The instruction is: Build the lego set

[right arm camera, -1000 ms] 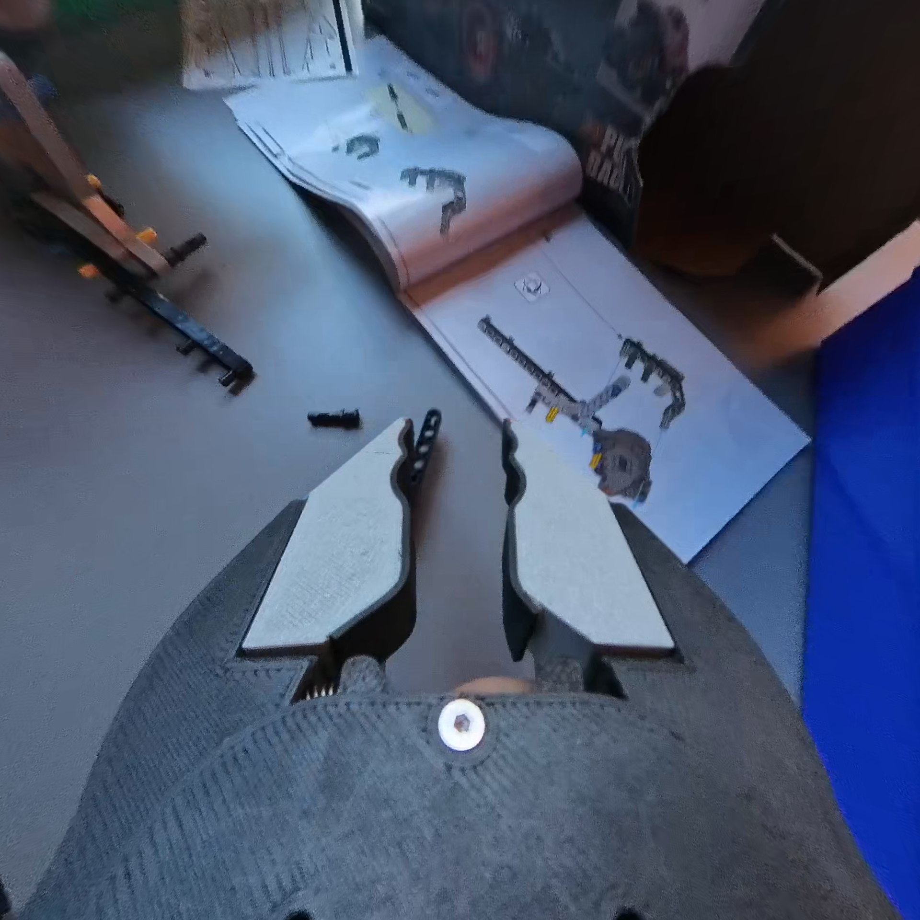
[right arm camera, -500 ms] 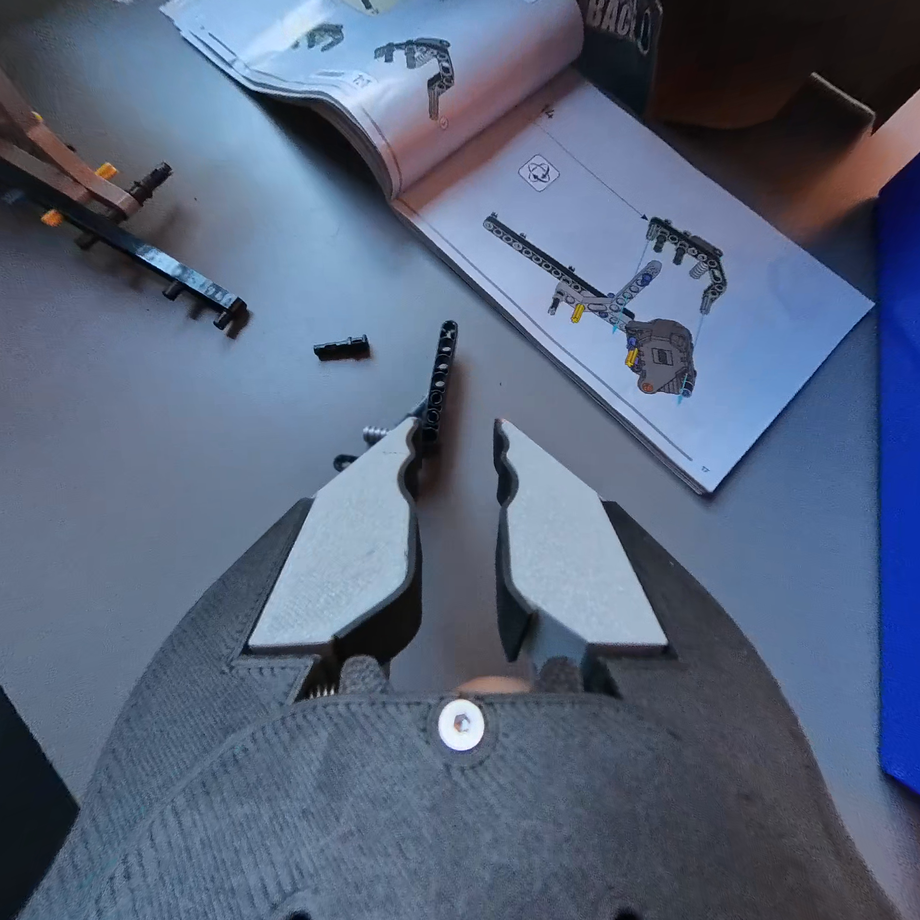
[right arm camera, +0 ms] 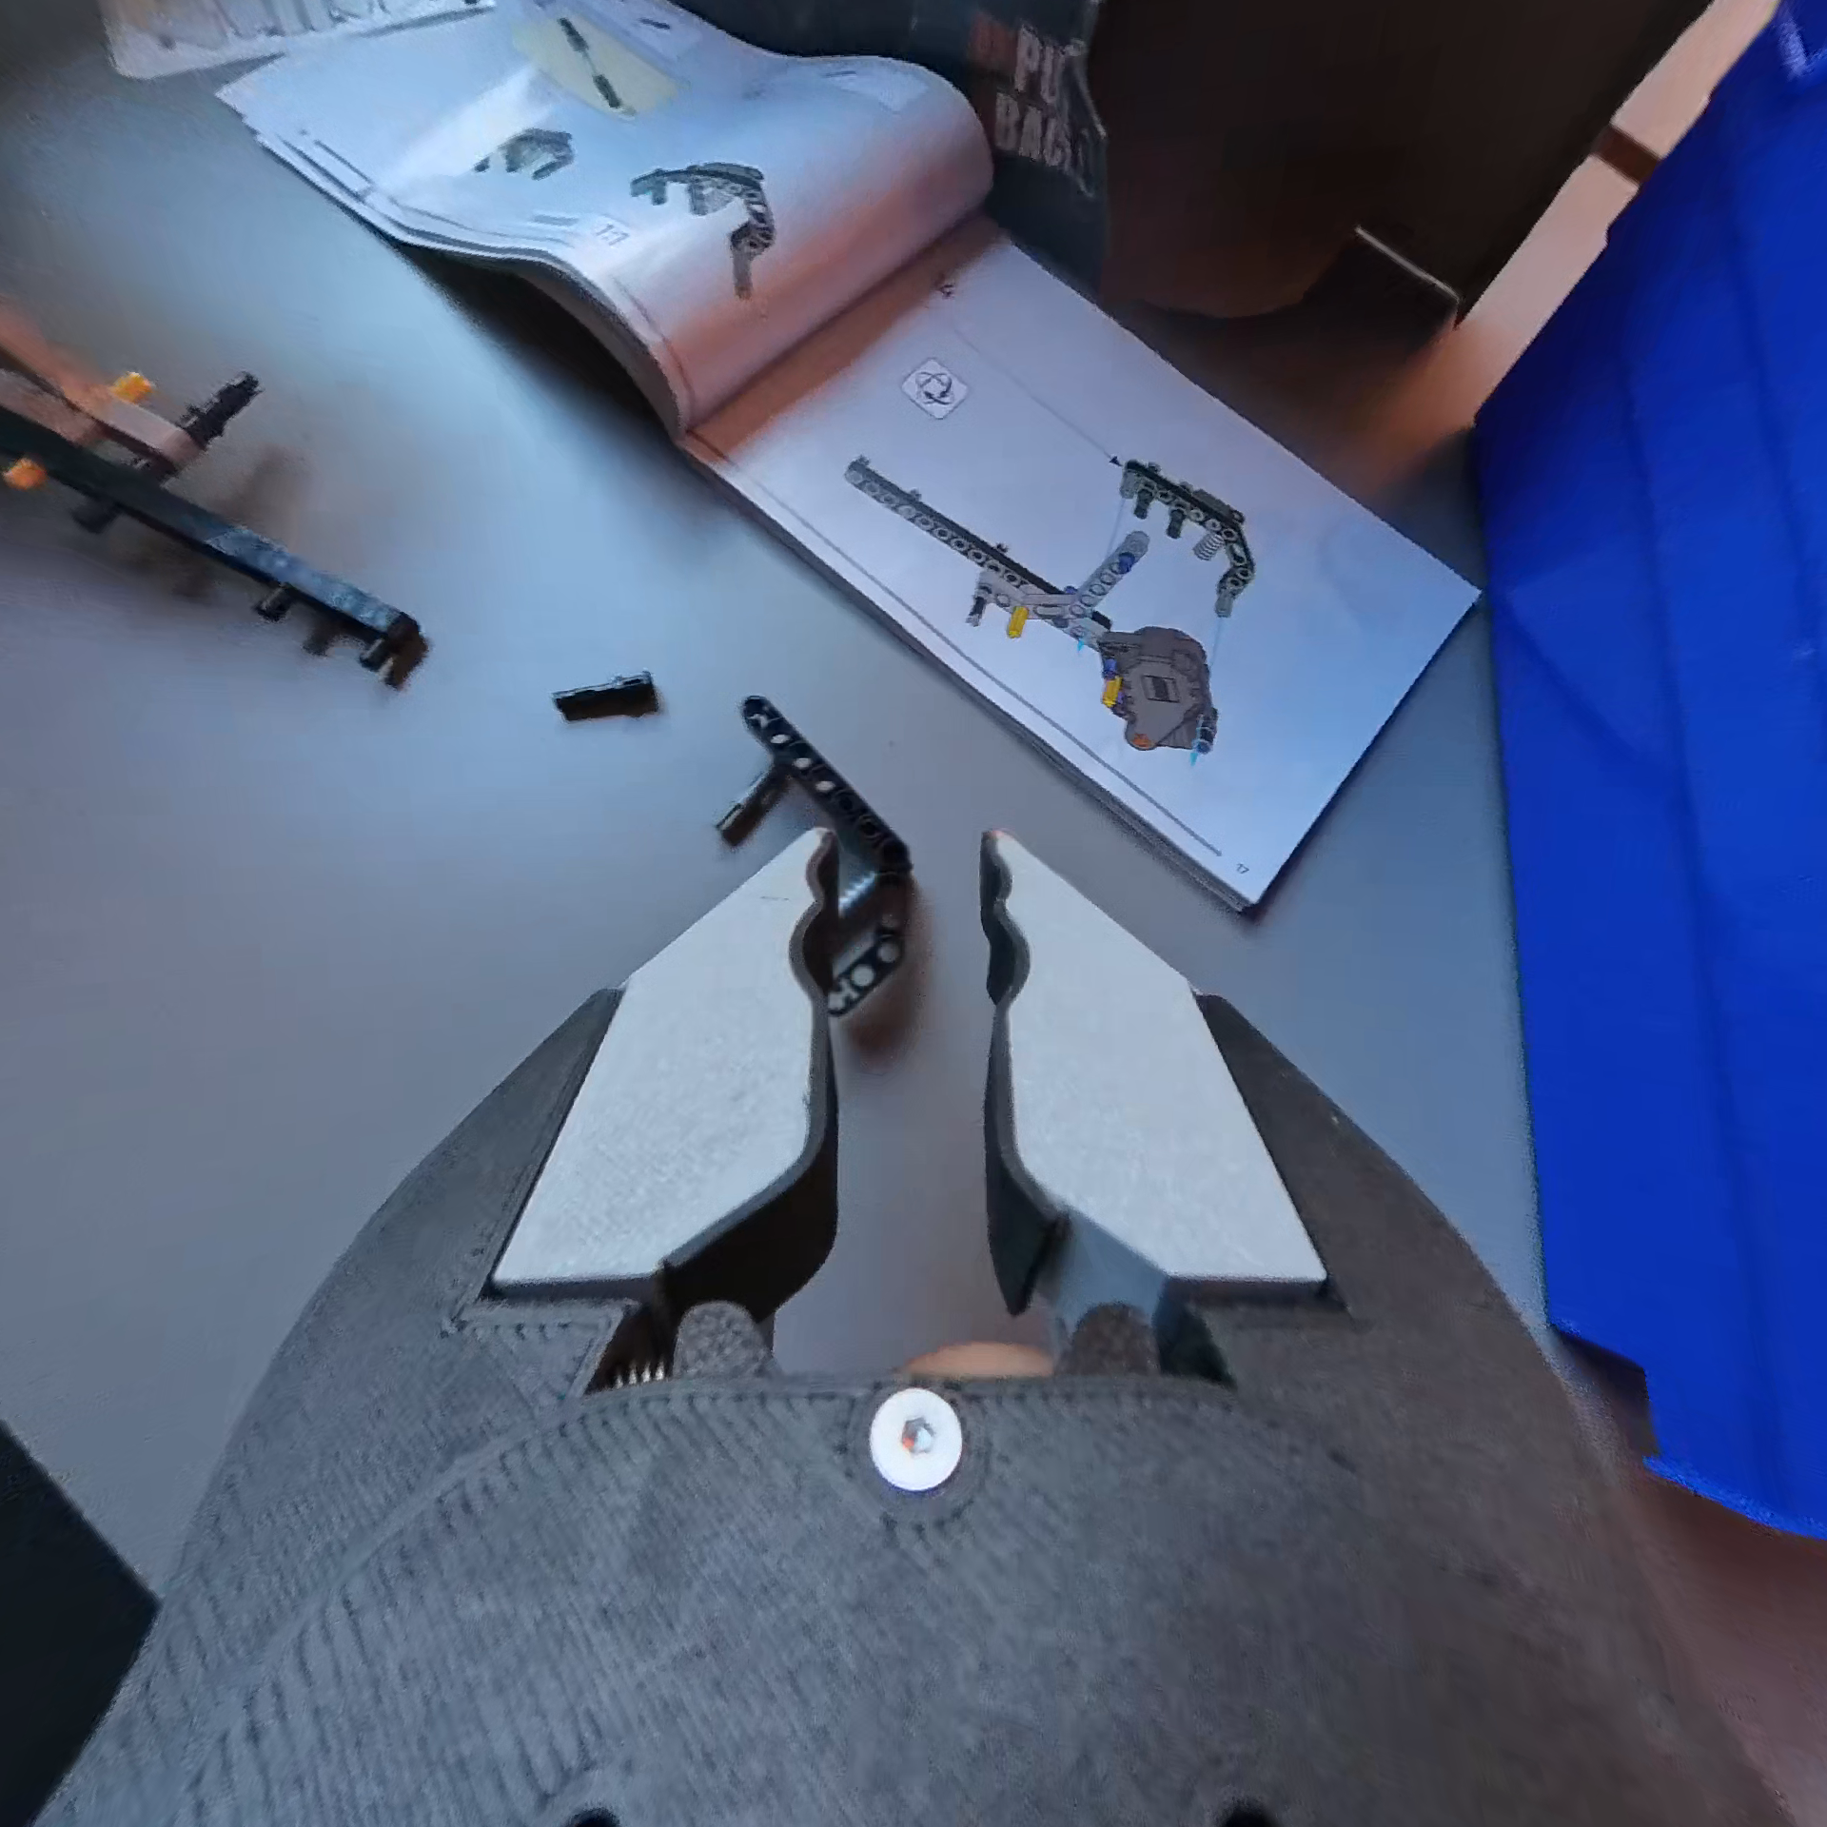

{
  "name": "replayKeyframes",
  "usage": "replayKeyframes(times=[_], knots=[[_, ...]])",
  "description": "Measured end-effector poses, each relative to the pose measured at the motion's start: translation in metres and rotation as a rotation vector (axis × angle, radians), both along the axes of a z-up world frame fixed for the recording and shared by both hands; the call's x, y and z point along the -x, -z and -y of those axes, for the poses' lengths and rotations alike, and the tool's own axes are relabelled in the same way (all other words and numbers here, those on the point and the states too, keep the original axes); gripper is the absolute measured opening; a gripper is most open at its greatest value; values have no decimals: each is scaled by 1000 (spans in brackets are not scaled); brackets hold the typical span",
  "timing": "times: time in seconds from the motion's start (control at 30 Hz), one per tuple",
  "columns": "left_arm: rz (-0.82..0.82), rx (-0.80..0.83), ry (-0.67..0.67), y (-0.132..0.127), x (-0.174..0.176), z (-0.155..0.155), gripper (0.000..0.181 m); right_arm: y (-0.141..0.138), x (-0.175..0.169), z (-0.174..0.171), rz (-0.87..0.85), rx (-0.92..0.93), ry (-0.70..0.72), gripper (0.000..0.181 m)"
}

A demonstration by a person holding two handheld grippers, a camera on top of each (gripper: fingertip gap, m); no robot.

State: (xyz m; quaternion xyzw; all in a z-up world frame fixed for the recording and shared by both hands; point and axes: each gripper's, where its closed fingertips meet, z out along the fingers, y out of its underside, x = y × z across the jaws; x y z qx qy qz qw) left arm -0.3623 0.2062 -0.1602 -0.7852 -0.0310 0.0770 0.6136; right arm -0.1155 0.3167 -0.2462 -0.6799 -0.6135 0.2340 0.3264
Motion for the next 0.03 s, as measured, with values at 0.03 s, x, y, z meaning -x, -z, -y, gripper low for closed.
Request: replayKeyframes(times=[0.03], knots=[[1, -3, 1, -1, 0, 0, 0, -1, 0, 7, -5, -3, -12, 25]])
